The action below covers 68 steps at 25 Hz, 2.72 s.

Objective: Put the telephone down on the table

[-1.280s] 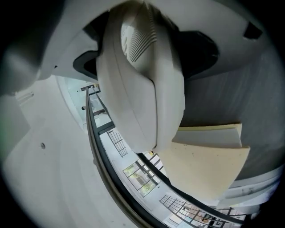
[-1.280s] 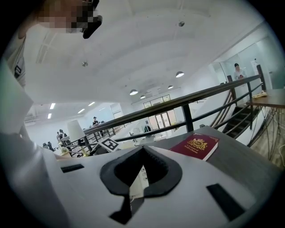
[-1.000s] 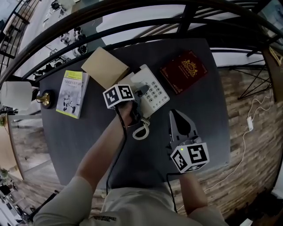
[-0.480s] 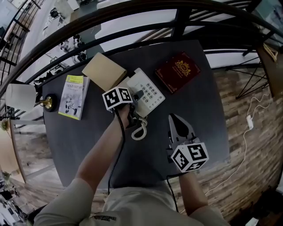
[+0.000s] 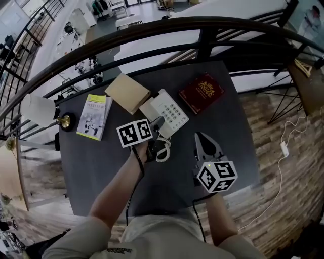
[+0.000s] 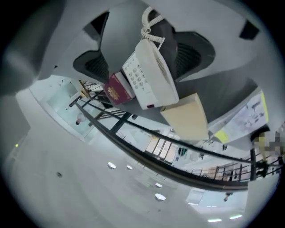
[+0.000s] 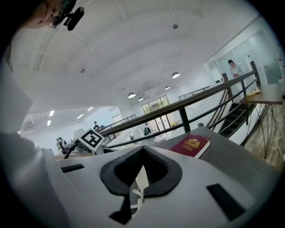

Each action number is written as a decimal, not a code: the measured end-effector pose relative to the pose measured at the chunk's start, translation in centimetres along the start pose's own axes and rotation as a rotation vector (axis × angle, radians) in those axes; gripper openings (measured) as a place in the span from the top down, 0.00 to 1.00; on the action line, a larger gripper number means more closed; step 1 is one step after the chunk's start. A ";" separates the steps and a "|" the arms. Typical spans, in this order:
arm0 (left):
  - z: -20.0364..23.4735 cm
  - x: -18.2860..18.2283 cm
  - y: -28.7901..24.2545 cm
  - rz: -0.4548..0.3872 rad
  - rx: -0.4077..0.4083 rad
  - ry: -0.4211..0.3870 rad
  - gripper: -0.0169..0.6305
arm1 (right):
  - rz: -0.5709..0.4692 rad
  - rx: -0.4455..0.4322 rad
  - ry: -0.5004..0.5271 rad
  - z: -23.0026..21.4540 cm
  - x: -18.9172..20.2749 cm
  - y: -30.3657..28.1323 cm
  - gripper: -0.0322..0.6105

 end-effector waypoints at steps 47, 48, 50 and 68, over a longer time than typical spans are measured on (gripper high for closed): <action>-4.8 5.2 36.4 -0.782 0.174 -0.512 0.97 | -0.072 -0.212 0.411 19.1 -6.9 13.3 0.95; -4.6 5.3 36.2 -0.783 0.170 -0.511 0.97 | -0.069 -0.226 0.407 19.4 -6.5 13.1 0.95; -4.5 5.5 35.8 -0.776 0.167 -0.507 0.97 | -0.054 -0.253 0.412 20.1 -5.7 12.6 0.95; -4.8 6.1 34.9 -0.756 0.134 -0.508 0.97 | -0.066 -0.266 0.485 20.4 -6.5 12.1 0.95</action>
Point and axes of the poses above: the fingertips, and each gripper's own axes: y backward along the fingers, z to its left, x out of its underside, the point moved 4 cm from there along y, backward along the fingers, and after that the axes turned 13 degrees about -x, right-handed, at the moved point
